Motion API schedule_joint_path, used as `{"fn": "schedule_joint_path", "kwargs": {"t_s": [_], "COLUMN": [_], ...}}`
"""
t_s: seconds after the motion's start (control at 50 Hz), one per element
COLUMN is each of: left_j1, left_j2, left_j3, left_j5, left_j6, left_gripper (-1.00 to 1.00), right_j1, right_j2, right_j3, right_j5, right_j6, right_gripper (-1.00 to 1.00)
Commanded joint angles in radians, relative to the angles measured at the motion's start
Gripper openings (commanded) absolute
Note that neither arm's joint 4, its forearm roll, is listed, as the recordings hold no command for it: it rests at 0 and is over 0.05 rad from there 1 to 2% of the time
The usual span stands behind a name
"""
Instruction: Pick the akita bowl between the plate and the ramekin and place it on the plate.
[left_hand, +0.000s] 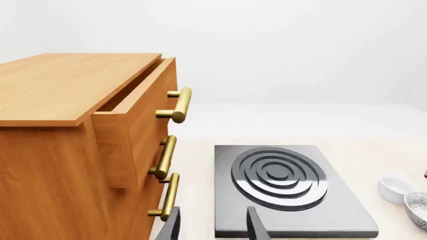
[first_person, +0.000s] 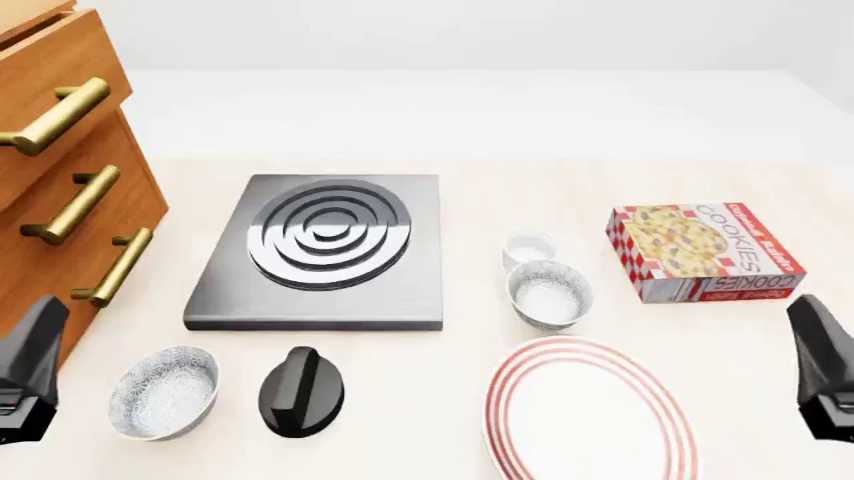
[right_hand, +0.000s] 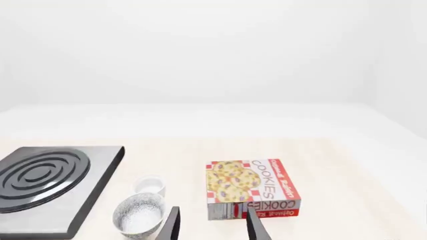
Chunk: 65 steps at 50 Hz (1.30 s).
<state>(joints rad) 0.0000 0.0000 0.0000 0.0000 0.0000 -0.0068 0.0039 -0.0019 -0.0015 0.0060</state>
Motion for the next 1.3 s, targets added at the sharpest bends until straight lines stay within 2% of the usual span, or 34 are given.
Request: {"fn": "schedule_joint_path", "kwargs": {"t_s": [0.02, 0.06, 0.2, 0.28, 0.34, 0.4, 0.44, 0.48, 0.5, 0.64, 0.66, 0.7, 0.74, 0.92, 0.94, 0.98, 1.0, 1.1, 1.22, 1.3], "left_j1": [0.0, 0.0, 0.0, 0.0, 0.0, 0.0, 0.0, 0.0, 0.0, 0.0, 0.0, 0.0, 0.0, 0.0, 0.0, 0.0, 0.0, 0.0, 0.0, 0.0], "left_j2": [0.0, 0.0, 0.0, 0.0, 0.0, 0.0, 0.0, 0.0, 0.0, 0.0, 0.0, 0.0, 0.0, 0.0, 0.0, 0.0, 0.0, 0.0, 0.0, 0.0], "left_j3": [0.0, 0.0, 0.0, 0.0, 0.0, 0.0, 0.0, 0.0, 0.0, 0.0, 0.0, 0.0, 0.0, 0.0, 0.0, 0.0, 0.0, 0.0, 0.0, 0.0], "left_j5": [0.0, 0.0, 0.0, 0.0, 0.0, 0.0, 0.0, 0.0, 0.0, 0.0, 0.0, 0.0, 0.0, 0.0, 0.0, 0.0, 0.0, 0.0, 0.0, 0.0], "left_j6": [0.0, 0.0, 0.0, 0.0, 0.0, 0.0, 0.0, 0.0, 0.0, 0.0, 0.0, 0.0, 0.0, 0.0, 0.0, 0.0, 0.0, 0.0, 0.0, 0.0], "left_gripper": [1.0, 1.0, 1.0, 1.0, 1.0, 1.0, 1.0, 1.0, 1.0, 1.0, 1.0, 1.0, 1.0, 1.0, 1.0, 1.0, 1.0, 1.0, 1.0, 1.0], "right_j1": [-0.024, -0.021, -0.031, -0.039, -0.051, -0.045, -0.028, -0.016, -0.005, 0.021, 0.043, 0.061, 0.061, 0.094, 0.066, 0.084, 0.074, 0.106, 0.132, 0.12], "right_j2": [0.015, 0.004, 0.001, 0.0, -0.001, -0.003, -0.004, -0.003, 0.003, 0.139, 0.144, 0.193, 0.21, 0.347, 0.368, 0.387, 0.407, 0.469, 0.593, 0.659], "right_j3": [-0.004, -0.005, -0.013, -0.03, -0.09, -0.126, -0.186, -0.233, -0.277, -0.379, -0.388, -0.443, -0.496, -0.661, -0.681, -0.715, -0.73, -0.827, -0.992, -1.101], "right_j5": [-0.005, 0.003, 0.013, 0.016, 0.07, 0.09, 0.102, 0.178, 0.222, 0.221, 0.226, 0.247, 0.276, 0.348, 0.359, 0.379, 0.389, 0.444, 0.533, 0.599], "right_j6": [0.022, 0.005, 0.017, 0.001, 0.035, 0.025, 0.042, 0.108, 0.119, 0.122, 0.154, 0.178, 0.148, 0.104, 0.064, 0.067, 0.043, 0.04, -0.004, -0.034], "right_gripper": [1.0, 1.0, 1.0, 1.0, 1.0, 1.0, 1.0, 1.0, 1.0, 1.0, 1.0, 1.0, 1.0, 1.0, 1.0, 1.0, 1.0, 1.0, 1.0, 1.0]}}
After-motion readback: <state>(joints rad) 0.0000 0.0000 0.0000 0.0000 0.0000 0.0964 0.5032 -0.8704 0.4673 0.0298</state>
